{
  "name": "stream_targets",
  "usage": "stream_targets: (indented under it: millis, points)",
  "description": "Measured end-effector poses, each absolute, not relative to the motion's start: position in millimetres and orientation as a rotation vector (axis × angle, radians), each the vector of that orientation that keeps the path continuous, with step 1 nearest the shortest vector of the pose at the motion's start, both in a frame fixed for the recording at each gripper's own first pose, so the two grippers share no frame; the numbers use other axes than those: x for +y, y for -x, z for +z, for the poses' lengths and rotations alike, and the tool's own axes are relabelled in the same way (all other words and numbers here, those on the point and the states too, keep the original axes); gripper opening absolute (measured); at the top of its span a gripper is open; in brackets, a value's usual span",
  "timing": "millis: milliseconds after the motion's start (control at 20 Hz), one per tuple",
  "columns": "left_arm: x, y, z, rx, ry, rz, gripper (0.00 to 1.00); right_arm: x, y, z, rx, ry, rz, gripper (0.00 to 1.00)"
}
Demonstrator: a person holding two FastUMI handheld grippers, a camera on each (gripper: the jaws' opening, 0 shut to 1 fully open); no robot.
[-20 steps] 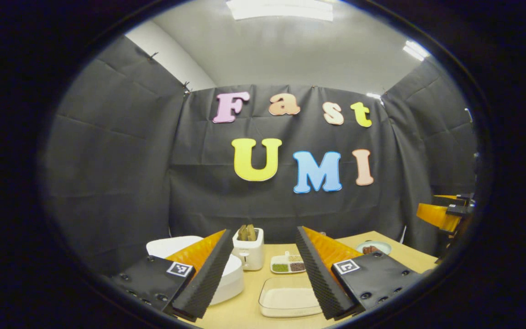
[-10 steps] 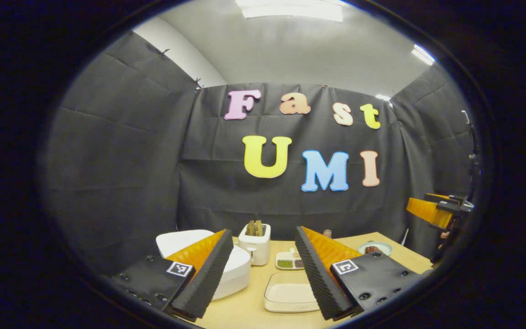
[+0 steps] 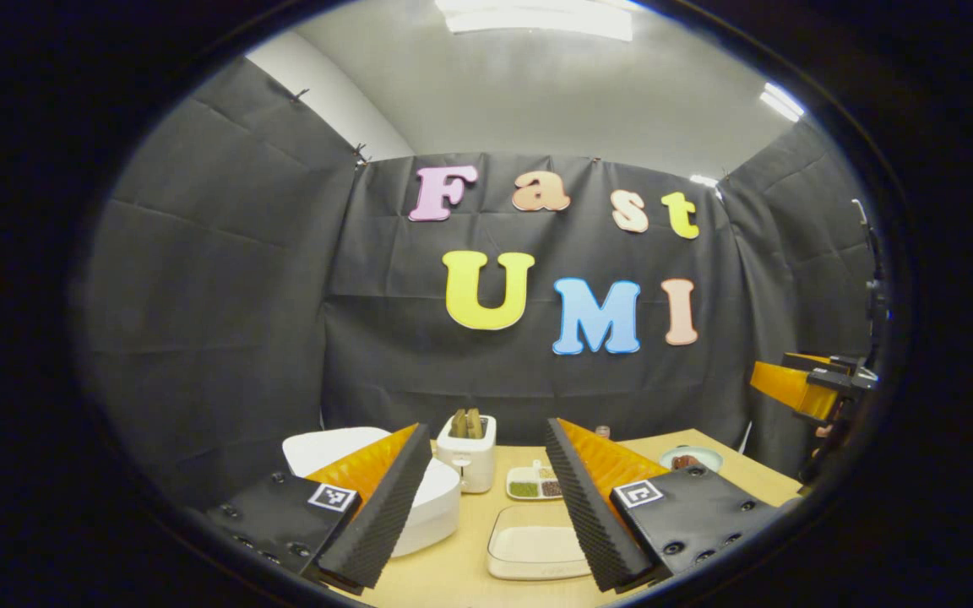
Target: Close the left gripper, press the button to open the rice cooker; take a wooden spoon from the chopstick holder with the right hand, scoop a spoonful of rice and pour it into the rice cooker, then put the wooden spoon back into the chopstick holder.
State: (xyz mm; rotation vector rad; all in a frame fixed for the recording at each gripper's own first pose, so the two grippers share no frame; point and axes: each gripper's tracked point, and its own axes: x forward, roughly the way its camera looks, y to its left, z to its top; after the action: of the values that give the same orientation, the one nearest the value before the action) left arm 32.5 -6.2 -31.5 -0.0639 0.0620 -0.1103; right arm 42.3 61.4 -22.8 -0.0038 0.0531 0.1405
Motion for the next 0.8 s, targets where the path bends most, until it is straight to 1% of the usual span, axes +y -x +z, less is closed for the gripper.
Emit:
stream_targets:
  millis: [50, 400, 450, 600, 700, 750, 800]
  points:
    - [-5, -34, -31, 0.06, 0.062, -0.11, 0.96, 63, -43, -23, 0.053, 0.006, 0.14, 0.98]
    - [3, -37, -30, 0.045, 0.062, -0.117, 0.95, 77, -44, -19, 0.037, 0.0, 0.144, 0.98]
    - [5, -36, -30, 0.044, 0.06, -0.116, 0.96, 80, -44, -19, 0.036, -0.003, 0.147, 0.98]
    - [7, -36, -28, 0.037, 0.051, -0.116, 0.95, 90, -45, -18, 0.026, -0.001, 0.16, 0.98]
    - [8, -35, -25, 0.03, 0.038, -0.114, 0.96, 95, -45, -15, 0.018, -0.002, 0.173, 0.98]
    - [8, -35, -24, 0.027, 0.036, -0.112, 0.95, 98, -46, -15, 0.018, -0.001, 0.177, 0.98]
    - [8, -34, -24, 0.025, 0.038, -0.111, 0.96, 99, -46, -15, 0.018, 0.001, 0.182, 0.98]
